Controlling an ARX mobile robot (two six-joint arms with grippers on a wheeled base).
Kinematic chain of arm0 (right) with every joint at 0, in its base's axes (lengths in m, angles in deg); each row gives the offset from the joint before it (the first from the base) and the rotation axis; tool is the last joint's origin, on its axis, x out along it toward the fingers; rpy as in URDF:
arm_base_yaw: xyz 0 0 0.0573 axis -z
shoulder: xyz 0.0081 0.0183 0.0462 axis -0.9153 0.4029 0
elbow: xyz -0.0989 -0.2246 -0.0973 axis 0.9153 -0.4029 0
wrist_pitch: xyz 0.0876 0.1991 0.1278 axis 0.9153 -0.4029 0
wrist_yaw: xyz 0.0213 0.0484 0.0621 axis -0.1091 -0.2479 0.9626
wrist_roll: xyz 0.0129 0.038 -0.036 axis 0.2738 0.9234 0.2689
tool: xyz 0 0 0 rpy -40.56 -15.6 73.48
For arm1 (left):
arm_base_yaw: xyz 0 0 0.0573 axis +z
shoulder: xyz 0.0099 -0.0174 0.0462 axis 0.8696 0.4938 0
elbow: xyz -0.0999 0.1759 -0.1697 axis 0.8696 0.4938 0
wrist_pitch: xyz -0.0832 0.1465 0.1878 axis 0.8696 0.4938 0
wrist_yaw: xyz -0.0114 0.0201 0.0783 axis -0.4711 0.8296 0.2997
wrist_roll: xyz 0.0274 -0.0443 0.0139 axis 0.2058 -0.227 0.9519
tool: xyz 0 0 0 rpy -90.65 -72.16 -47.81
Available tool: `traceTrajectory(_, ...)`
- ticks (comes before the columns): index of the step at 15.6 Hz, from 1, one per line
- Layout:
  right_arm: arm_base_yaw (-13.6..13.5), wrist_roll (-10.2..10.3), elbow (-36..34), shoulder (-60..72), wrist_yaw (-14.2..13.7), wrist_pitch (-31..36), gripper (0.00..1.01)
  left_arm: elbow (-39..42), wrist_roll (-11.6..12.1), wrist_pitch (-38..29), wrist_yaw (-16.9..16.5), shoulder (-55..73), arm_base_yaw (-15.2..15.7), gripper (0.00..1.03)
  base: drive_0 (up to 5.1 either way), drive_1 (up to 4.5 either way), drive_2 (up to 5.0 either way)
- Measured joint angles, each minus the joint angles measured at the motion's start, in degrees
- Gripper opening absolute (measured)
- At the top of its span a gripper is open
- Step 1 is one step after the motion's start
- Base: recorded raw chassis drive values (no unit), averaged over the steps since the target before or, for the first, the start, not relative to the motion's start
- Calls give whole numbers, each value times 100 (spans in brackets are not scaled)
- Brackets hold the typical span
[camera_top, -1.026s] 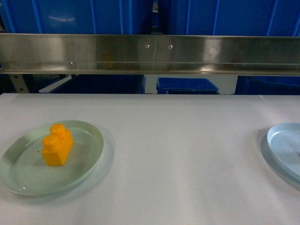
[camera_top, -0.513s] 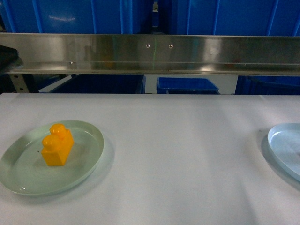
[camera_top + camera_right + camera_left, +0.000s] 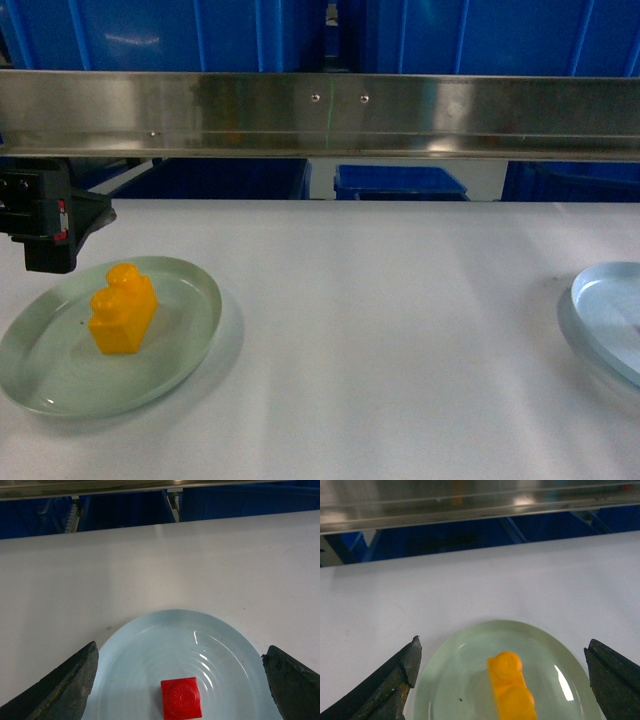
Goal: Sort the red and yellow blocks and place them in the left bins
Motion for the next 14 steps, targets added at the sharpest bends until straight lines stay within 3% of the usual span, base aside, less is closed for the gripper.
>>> traceTrajectory(7, -13, 70, 9, 33, 90, -70, 98, 48, 2, -50, 37, -13, 15, 98, 0, 0, 0)
traceTrajectory(10, 151, 151, 610, 920, 262, -564, 98, 48, 4, -46, 35, -15, 13, 98, 0, 0, 0)
traceTrajectory(14, 284, 13, 1626, 1856, 358, -1003, 98, 48, 2, -50, 52, -15, 15, 98, 0, 0, 0)
